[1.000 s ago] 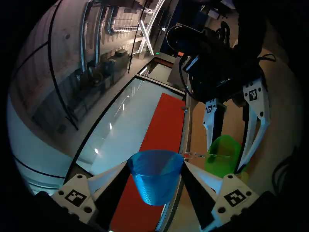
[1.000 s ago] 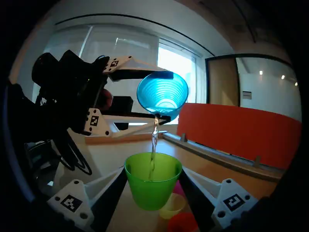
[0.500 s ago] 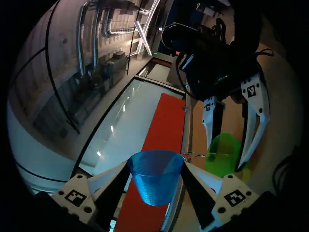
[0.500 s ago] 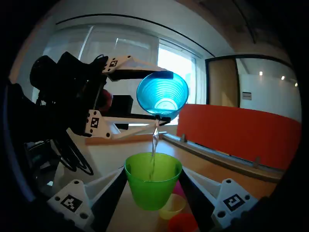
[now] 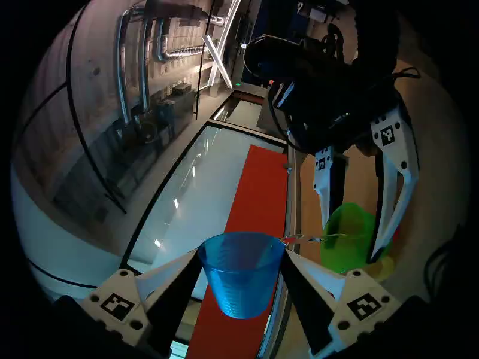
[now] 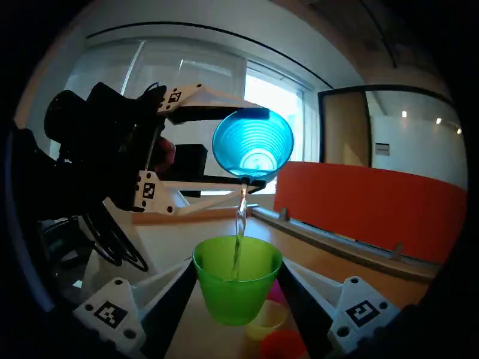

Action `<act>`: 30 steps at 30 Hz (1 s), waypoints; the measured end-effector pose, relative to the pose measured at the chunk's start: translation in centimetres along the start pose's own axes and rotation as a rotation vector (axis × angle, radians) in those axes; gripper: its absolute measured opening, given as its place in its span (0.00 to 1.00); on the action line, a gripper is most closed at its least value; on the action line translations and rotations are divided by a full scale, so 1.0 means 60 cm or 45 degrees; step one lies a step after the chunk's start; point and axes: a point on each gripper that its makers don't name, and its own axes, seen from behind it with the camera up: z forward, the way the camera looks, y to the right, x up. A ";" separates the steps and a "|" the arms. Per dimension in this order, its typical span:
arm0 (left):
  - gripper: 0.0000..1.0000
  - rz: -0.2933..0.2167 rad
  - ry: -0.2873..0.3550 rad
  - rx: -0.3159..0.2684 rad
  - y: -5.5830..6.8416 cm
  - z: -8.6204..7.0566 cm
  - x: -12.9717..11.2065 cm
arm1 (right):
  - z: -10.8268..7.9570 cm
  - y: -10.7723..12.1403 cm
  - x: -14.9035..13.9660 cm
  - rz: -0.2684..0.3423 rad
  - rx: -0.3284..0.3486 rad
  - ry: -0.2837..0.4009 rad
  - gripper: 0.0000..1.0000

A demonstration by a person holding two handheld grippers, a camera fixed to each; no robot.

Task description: Pour water

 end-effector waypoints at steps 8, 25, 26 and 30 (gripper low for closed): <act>0.88 0.034 0.004 0.012 -0.009 0.003 0.002 | 0.000 0.000 0.004 -0.003 0.000 0.003 0.91; 0.88 0.104 0.006 0.019 -0.014 0.004 0.004 | 0.003 0.001 0.009 -0.010 0.002 0.011 0.91; 0.88 0.107 0.006 0.019 -0.015 0.004 0.004 | 0.003 0.001 0.009 -0.010 0.002 0.011 0.91; 0.88 0.124 0.007 0.017 -0.017 0.005 0.005 | 0.004 0.002 0.010 -0.010 -0.001 0.014 0.91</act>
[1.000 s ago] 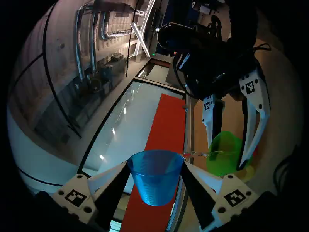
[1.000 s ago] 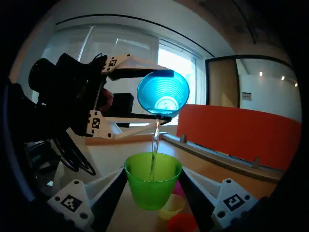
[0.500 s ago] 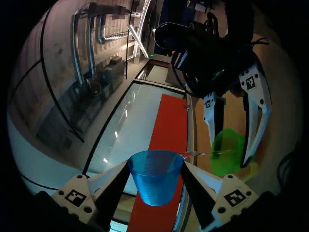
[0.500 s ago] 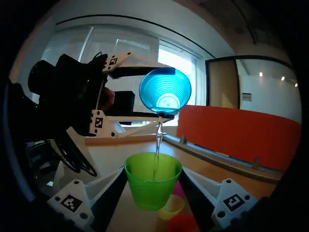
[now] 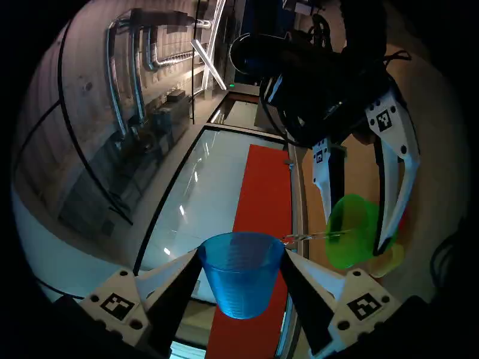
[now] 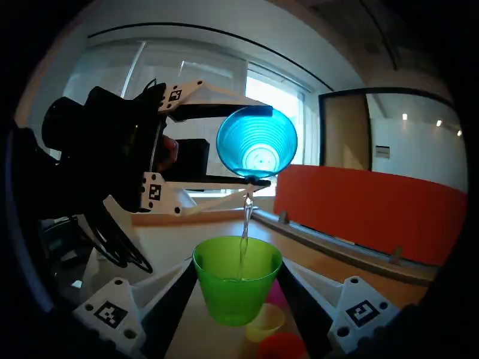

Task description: Pour water

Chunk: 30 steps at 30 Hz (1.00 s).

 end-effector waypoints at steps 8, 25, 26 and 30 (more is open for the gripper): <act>0.88 0.036 -0.001 -0.004 0.001 0.003 0.000 | 0.001 0.000 0.003 -0.002 -0.003 0.003 0.91; 0.88 0.123 0.002 -0.006 0.000 0.007 0.000 | 0.000 0.003 0.005 -0.001 -0.008 0.007 0.91; 0.88 0.129 0.002 -0.006 0.000 0.007 0.000 | 0.000 0.003 0.006 0.000 -0.008 0.007 0.91; 0.88 0.152 0.004 -0.003 -0.003 0.010 0.000 | -0.001 0.004 0.005 -0.002 -0.009 0.006 0.91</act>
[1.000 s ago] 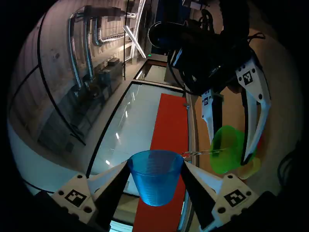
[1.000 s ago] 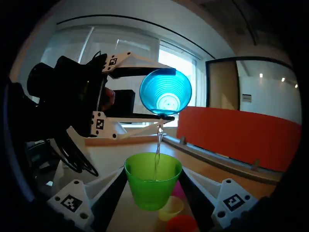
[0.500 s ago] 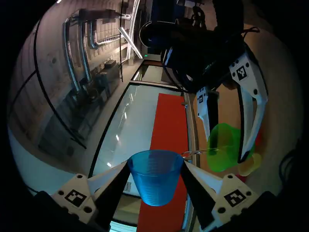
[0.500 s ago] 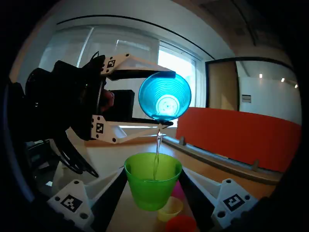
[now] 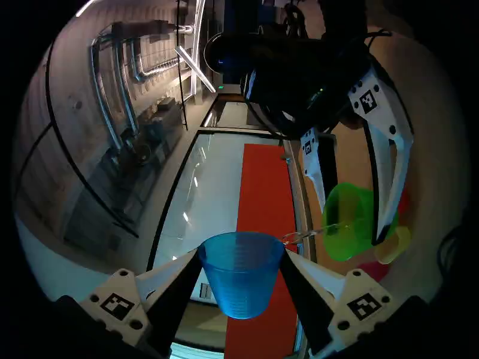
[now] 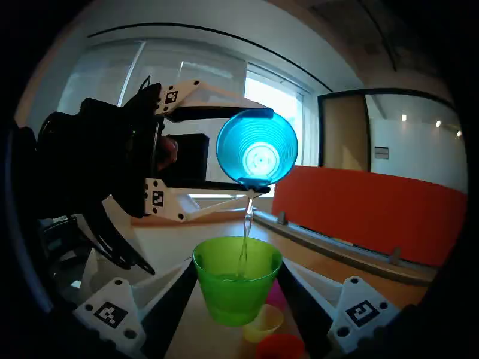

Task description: Pour water

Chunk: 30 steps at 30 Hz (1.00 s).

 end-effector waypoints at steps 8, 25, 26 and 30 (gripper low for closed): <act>0.88 0.041 -0.002 0.002 0.000 0.001 -0.002 | 0.000 0.003 -0.003 0.003 -0.003 0.001 0.91; 0.88 0.110 0.013 0.009 0.000 0.001 0.008 | -0.001 0.009 -0.001 0.005 -0.009 0.006 0.91; 0.88 0.114 0.014 0.008 0.001 0.001 0.009 | -0.001 0.010 -0.001 0.006 -0.009 0.006 0.91; 0.88 0.129 0.014 0.009 0.004 0.000 0.010 | -0.001 0.011 -0.001 0.005 -0.012 0.006 0.91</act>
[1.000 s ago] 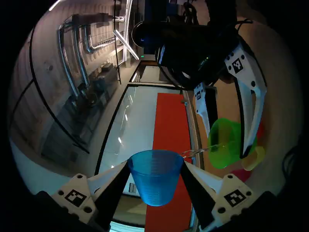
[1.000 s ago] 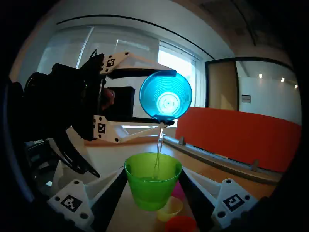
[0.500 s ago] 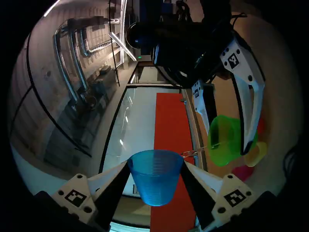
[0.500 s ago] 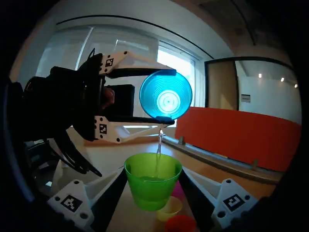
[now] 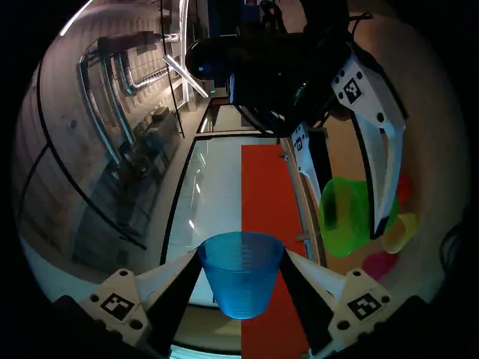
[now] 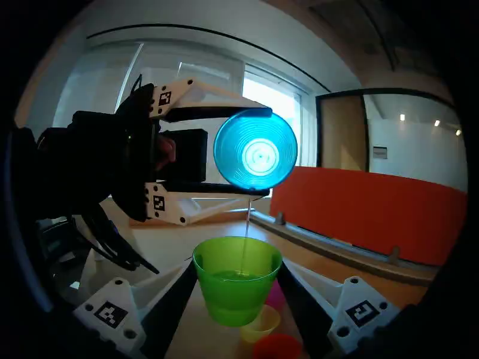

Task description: Pour water

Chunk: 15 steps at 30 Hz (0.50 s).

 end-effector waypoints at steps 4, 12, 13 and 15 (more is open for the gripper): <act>0.88 -0.002 0.002 0.000 0.001 0.001 0.002 | -0.002 0.002 0.001 0.000 -0.002 0.002 0.91; 0.88 -0.022 0.005 -0.001 -0.002 0.004 0.001 | -0.003 0.005 0.005 -0.002 -0.006 0.005 0.91; 0.88 -0.034 0.004 0.000 -0.002 0.005 0.000 | -0.003 0.005 0.006 -0.002 -0.006 0.005 0.91; 0.88 -0.055 0.002 0.003 -0.003 0.006 -0.001 | -0.003 0.005 0.006 -0.002 -0.007 0.005 0.91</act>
